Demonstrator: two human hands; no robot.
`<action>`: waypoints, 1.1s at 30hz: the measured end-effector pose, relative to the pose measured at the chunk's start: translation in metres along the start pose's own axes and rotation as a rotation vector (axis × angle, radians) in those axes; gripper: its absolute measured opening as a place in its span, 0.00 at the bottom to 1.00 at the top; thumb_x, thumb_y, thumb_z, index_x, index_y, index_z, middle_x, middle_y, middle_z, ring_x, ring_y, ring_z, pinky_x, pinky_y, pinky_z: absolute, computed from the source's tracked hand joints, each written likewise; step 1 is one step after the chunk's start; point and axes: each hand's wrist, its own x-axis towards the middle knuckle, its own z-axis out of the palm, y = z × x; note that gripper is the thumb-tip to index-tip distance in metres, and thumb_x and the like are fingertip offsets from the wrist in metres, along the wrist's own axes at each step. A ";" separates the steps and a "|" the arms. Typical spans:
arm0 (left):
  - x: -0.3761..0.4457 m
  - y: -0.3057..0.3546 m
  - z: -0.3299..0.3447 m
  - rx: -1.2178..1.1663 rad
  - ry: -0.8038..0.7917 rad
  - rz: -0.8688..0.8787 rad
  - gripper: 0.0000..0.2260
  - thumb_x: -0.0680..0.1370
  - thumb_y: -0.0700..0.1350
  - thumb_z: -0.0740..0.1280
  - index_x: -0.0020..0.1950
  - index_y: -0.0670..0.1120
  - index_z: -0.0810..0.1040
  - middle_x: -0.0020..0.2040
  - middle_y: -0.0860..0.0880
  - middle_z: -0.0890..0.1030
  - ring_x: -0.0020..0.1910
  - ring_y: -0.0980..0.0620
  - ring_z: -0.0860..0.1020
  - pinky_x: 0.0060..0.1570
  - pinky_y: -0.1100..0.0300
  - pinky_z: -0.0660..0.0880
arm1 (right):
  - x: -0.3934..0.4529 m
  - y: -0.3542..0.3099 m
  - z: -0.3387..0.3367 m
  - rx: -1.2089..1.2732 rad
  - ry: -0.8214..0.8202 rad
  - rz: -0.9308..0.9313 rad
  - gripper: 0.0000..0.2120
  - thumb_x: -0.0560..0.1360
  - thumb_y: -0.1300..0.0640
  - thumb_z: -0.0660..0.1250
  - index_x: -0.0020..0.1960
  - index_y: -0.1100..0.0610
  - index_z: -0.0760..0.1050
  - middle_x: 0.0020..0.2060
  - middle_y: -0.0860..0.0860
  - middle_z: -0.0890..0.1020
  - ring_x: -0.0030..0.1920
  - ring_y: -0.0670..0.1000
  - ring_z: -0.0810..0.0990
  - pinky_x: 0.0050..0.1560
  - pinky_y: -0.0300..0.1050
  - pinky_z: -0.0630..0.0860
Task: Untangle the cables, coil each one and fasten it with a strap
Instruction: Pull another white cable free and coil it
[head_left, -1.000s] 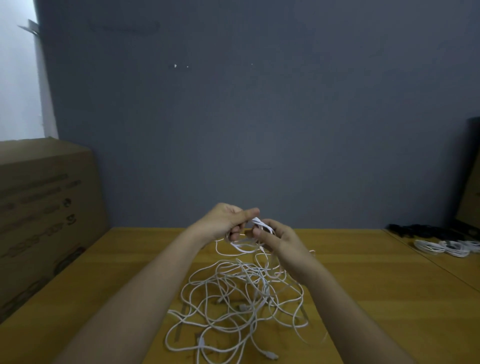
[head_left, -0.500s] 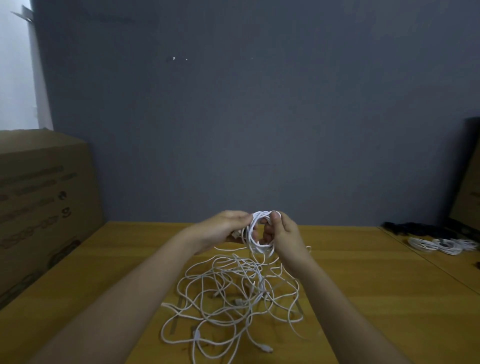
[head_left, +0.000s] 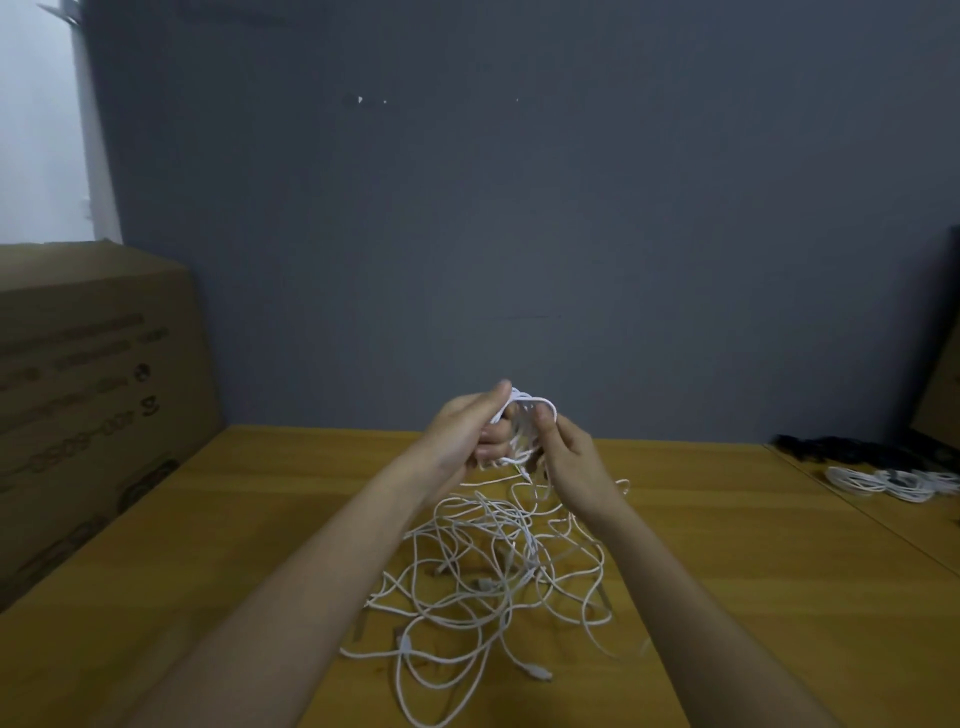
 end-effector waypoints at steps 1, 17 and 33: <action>0.001 0.002 -0.004 0.006 0.029 0.017 0.14 0.83 0.49 0.55 0.39 0.45 0.67 0.22 0.56 0.60 0.20 0.59 0.58 0.30 0.63 0.59 | -0.001 0.002 -0.003 -0.029 0.005 -0.007 0.21 0.75 0.36 0.56 0.47 0.50 0.79 0.30 0.48 0.76 0.31 0.42 0.73 0.32 0.34 0.70; 0.009 0.029 -0.045 -0.437 0.368 0.156 0.15 0.84 0.48 0.55 0.37 0.46 0.66 0.24 0.54 0.62 0.21 0.59 0.59 0.24 0.69 0.62 | -0.026 0.041 -0.025 -0.420 -0.043 0.028 0.23 0.80 0.42 0.55 0.35 0.57 0.68 0.28 0.47 0.71 0.31 0.48 0.69 0.37 0.50 0.67; 0.016 -0.020 -0.005 0.649 0.102 0.200 0.08 0.83 0.43 0.55 0.46 0.46 0.60 0.53 0.48 0.77 0.43 0.45 0.83 0.43 0.57 0.79 | -0.043 -0.018 -0.005 -1.073 -0.254 -0.814 0.09 0.75 0.58 0.67 0.36 0.58 0.76 0.28 0.52 0.77 0.27 0.54 0.75 0.27 0.42 0.65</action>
